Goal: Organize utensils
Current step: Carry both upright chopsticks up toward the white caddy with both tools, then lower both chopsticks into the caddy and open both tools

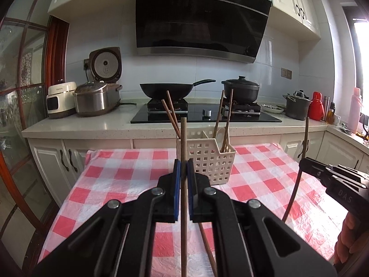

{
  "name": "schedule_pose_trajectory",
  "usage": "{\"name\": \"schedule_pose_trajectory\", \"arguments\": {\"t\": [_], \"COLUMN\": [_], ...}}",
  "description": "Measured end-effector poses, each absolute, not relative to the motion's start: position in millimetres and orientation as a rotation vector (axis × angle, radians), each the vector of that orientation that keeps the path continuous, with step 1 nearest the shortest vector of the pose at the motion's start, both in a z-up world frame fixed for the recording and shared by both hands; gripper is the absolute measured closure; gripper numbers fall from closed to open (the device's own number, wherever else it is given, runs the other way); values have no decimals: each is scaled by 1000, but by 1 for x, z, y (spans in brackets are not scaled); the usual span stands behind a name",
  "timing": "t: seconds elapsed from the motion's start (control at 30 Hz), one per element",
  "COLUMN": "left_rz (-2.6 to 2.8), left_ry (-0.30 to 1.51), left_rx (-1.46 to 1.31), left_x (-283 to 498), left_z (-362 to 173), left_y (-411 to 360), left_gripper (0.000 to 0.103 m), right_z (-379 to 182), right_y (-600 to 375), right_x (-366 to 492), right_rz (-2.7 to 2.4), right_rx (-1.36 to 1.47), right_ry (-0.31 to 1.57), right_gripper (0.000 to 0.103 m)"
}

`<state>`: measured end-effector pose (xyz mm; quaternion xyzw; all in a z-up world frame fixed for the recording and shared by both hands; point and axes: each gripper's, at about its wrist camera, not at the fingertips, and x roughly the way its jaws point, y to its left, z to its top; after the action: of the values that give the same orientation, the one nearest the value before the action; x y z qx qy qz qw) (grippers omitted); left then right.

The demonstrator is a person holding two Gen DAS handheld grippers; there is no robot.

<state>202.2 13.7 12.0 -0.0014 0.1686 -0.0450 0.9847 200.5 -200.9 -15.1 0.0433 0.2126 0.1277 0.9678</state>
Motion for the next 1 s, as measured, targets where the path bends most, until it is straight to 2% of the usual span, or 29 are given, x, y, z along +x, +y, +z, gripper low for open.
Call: {"name": "schedule_pose_trajectory", "arguments": {"t": [0.53, 1.0], "left_rz": [-104, -147], "left_ry": [308, 317], "left_rx": [14, 39], "left_x": [203, 235], "left_z": [21, 38], "left_y": [8, -2], "left_gripper": [97, 97], "right_z": [-10, 12], "right_y": [-196, -183], "right_x": [204, 244], "right_rz": [268, 264], "right_rx": [80, 3], "right_ry": [416, 366], "right_gripper": [96, 96]}}
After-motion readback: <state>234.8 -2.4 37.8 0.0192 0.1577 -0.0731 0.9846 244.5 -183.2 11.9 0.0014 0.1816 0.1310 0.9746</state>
